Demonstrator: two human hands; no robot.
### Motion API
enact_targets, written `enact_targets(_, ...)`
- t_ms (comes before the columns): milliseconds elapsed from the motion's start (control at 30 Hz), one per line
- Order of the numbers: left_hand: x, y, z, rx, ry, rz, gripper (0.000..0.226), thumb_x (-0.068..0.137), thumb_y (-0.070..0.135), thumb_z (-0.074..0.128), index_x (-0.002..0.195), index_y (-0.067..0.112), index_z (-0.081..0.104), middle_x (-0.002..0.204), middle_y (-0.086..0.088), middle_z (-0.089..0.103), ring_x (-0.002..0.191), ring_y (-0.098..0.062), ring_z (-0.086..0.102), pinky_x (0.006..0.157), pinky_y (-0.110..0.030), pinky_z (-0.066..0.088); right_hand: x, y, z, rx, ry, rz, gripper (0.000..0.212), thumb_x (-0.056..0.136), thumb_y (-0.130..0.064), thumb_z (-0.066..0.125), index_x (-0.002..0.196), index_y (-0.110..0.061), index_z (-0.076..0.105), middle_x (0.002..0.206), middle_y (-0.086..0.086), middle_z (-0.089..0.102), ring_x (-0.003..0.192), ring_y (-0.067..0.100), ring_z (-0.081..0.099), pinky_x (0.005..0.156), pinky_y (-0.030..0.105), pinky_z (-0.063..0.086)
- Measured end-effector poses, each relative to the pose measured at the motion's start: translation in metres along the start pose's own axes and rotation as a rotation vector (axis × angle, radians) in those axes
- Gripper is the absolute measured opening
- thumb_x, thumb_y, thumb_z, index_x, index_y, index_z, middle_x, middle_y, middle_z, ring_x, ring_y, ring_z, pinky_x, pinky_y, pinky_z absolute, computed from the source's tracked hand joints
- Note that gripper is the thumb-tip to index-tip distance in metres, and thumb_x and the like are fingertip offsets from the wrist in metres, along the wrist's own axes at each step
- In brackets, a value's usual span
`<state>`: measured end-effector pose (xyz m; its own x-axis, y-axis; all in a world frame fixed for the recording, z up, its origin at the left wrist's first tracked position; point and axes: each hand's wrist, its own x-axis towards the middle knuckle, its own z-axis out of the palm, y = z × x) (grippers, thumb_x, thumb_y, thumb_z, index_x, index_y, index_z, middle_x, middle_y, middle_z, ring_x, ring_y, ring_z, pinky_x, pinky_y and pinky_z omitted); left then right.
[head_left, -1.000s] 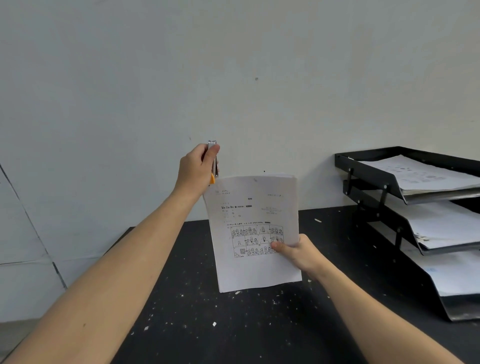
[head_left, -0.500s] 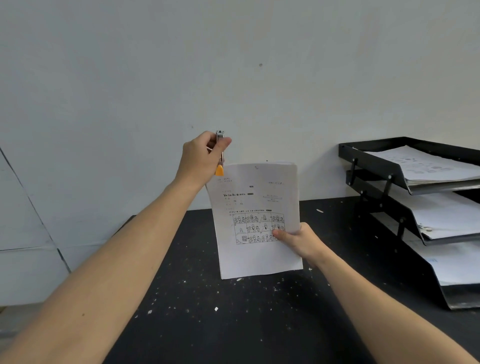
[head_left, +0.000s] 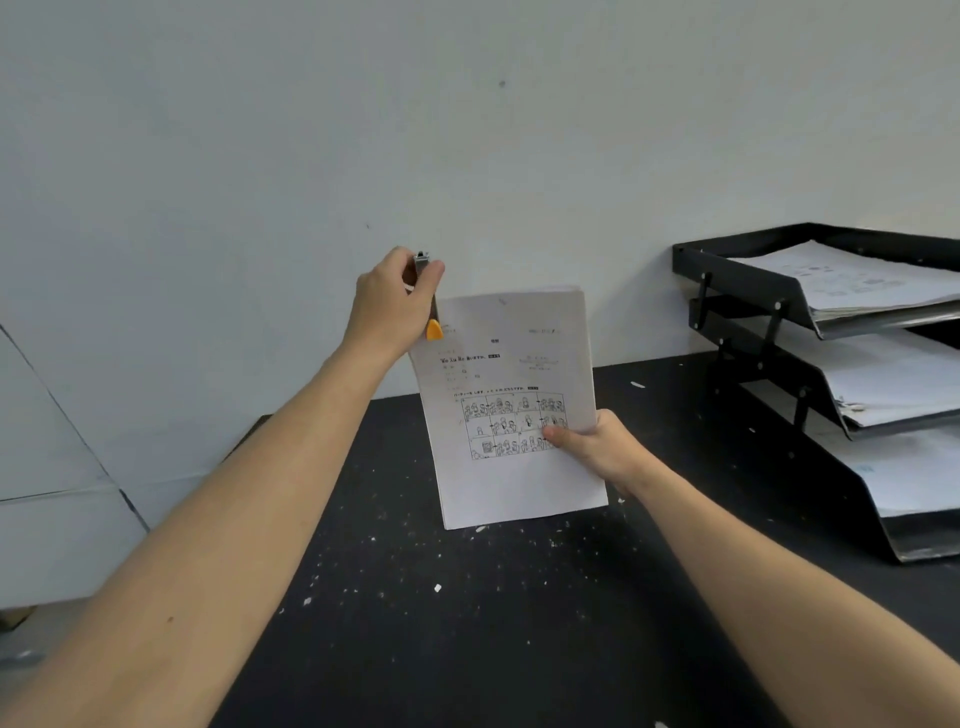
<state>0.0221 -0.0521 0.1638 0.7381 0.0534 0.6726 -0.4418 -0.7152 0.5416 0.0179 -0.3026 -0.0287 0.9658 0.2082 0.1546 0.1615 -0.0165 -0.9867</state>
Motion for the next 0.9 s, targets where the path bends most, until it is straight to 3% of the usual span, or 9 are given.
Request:
enact_targets(267,-0.009,0.010,0.015,0.024,0.102,-0.012,0.031,0.109,0.040,0.023,0.106,0.015,0.040,0.082,-0.017,0.064,0.071,-0.035,0.063,0.062,-0.053,0.050,-0.003,-0.005,0.001,-0.024,-0.029,-0.015,0.032,0.094,-0.026,0.074,0.125,-0.018,0.071,0.120,-0.003,0.077,0.108,0.017,0.075,0.090,0.038,0.063)
enact_targets(400,-0.010,0.008,0.025,0.017,0.194,0.028,0.033,0.109,0.041,0.022,0.106,0.013,0.038,0.072,-0.015,0.062,0.061,-0.033,0.060,0.056,-0.053,0.050,-0.004,-0.003,0.000,-0.004,-0.035,-0.031,0.027,0.096,-0.022,0.073,0.122,-0.016,0.073,0.117,-0.004,0.078,0.108,0.016,0.075,0.089,0.033,0.063)
enact_targets(567,-0.009,0.004,0.025,-0.024,0.255,0.036,0.058,0.100,0.056,0.015,0.109,0.007,0.044,0.066,-0.003,0.062,0.062,-0.027,0.063,0.058,-0.039,0.049,-0.002,0.001,-0.002,0.001,-0.047,-0.037,0.026,0.099,-0.020,0.070,0.124,-0.014,0.073,0.119,-0.003,0.078,0.109,0.017,0.075,0.094,0.037,0.061)
enact_targets(667,-0.005,0.002,0.026,-0.001,0.269,0.053,0.060,0.099,0.056,0.012,0.105,0.008,0.046,0.062,-0.001,0.061,0.058,-0.024,0.061,0.055,-0.035,0.046,-0.002,0.001,-0.001,-0.012,-0.056,-0.040,0.027,0.099,-0.022,0.070,0.125,-0.015,0.072,0.119,-0.004,0.078,0.109,0.017,0.075,0.094,0.037,0.061)
enact_targets(900,0.001,-0.001,0.027,0.006,0.308,0.059,0.051,0.106,0.054,0.016,0.096,0.012,0.044,0.062,-0.015,0.061,0.056,-0.034,0.059,0.056,-0.052,0.051,-0.005,-0.004,0.000,-0.012,-0.061,-0.046,0.024,0.100,-0.019,0.069,0.123,-0.016,0.073,0.117,-0.006,0.078,0.107,0.016,0.075,0.091,0.032,0.061)
